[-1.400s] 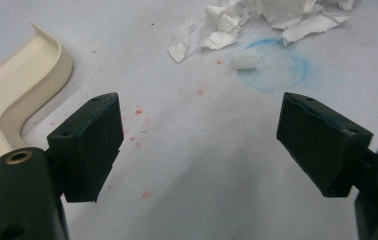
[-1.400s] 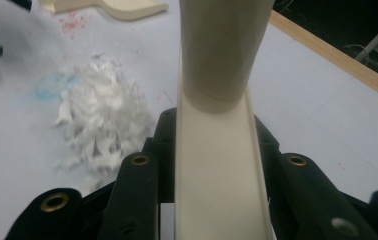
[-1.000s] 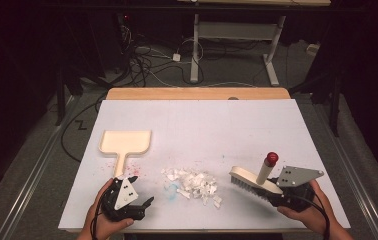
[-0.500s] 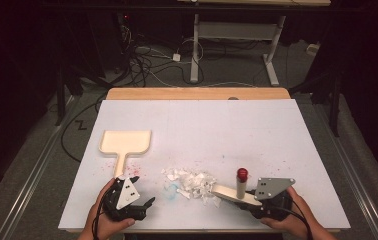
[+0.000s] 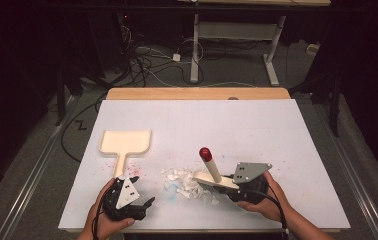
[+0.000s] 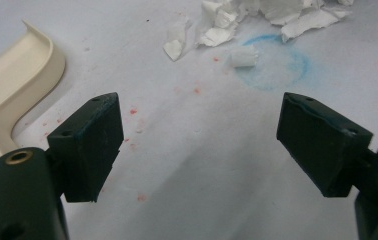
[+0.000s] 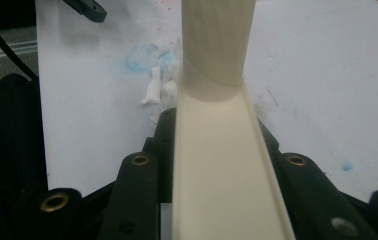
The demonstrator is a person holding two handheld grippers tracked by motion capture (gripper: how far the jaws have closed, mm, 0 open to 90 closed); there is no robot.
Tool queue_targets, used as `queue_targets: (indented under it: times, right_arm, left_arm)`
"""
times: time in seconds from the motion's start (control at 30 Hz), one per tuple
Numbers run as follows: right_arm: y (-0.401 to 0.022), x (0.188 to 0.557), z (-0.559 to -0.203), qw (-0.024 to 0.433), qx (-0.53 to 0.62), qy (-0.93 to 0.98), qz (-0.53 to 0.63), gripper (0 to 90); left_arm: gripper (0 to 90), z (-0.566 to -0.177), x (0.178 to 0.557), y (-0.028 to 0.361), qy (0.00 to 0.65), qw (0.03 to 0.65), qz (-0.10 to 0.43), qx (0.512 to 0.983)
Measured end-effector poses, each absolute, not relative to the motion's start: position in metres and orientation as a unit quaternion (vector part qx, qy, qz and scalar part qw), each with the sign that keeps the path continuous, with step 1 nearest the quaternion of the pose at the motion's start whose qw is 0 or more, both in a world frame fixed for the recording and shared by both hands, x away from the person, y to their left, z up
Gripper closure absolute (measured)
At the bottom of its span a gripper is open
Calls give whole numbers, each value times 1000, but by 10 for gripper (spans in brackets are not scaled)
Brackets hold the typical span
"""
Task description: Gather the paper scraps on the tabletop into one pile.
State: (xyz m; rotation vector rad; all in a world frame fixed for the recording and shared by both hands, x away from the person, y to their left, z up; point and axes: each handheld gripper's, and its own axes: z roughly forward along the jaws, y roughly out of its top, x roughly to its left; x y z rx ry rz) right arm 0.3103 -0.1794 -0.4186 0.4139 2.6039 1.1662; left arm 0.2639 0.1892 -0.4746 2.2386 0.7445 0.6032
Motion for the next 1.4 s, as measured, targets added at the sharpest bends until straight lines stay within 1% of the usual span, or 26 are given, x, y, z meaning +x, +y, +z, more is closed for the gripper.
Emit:
queue_targets:
  times: [0.17,0.23,0.3,0.37,0.47,0.6,0.7,0.83,1.17,1.2,1.4]
  right_arm:
    - [-198,306,-406,133,149,884,423,678]
    - [-208,301,-401,140,153,879,430,678]
    - [-220,296,-396,134,152,875,439,678]
    - [-231,290,-394,138,154,873,441,678]
    - [-242,282,-398,128,156,878,434,678]
    - [-246,273,-414,100,153,889,420,678]
    - [-240,271,-424,82,143,895,415,678]
    - [-224,278,-428,85,135,894,418,679]
    - [-162,310,-434,94,103,889,436,679]
    - [-158,312,-434,101,102,887,439,679]
    - [-148,316,-426,98,98,878,458,679]
  left_arm:
    - [180,-474,263,191,290,348,234,860]
    - [180,-474,263,191,290,348,234,860]
    - [180,-474,262,191,290,349,234,860]
    - [181,-474,262,190,291,349,234,860]
    - [181,-474,263,189,290,347,234,861]
    - [181,-474,263,188,289,343,233,862]
    - [182,-474,263,187,290,346,233,862]
    - [182,-474,264,186,289,344,232,863]
    - [182,-474,265,192,295,352,231,858]
    - [182,-474,264,193,296,353,231,857]
    - [182,-472,263,195,296,358,233,854]
